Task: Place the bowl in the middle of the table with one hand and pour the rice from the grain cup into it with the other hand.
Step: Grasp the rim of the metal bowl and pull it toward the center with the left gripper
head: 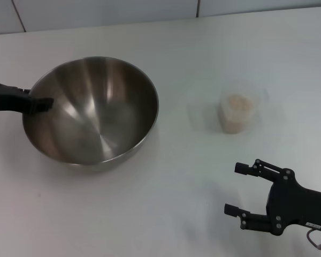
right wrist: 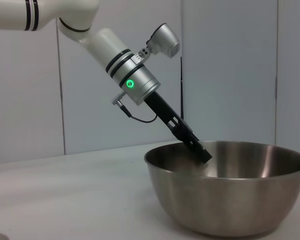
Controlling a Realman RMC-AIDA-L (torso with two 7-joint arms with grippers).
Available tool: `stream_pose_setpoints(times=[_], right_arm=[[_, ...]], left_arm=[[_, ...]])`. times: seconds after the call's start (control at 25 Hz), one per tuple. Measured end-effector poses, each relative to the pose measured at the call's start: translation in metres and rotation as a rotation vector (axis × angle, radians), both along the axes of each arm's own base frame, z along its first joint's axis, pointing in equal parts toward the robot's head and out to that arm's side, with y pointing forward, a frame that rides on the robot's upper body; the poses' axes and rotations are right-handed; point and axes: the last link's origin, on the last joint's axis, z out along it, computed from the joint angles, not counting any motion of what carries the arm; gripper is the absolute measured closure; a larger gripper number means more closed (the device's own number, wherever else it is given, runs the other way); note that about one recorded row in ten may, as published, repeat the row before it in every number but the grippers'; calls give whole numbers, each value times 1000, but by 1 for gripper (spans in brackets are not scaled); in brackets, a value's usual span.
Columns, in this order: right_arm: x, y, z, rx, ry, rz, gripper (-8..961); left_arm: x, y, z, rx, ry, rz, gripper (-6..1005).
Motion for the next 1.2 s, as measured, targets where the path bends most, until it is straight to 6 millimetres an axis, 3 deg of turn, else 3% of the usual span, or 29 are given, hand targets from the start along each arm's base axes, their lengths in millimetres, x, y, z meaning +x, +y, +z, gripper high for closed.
stream_pose_setpoints(times=[0.24,0.68,1.2], right_arm=[[0,0,0,-1,-2,0,130],[0,1,0,-1,-2,3,130],[-1,2,1,-2,0,8,130]], left_arm=[[3,2,4,-9,-18,10,490],[5,4,10,-14,-35,22,927],[19,22,17,-46,-172,82,954]])
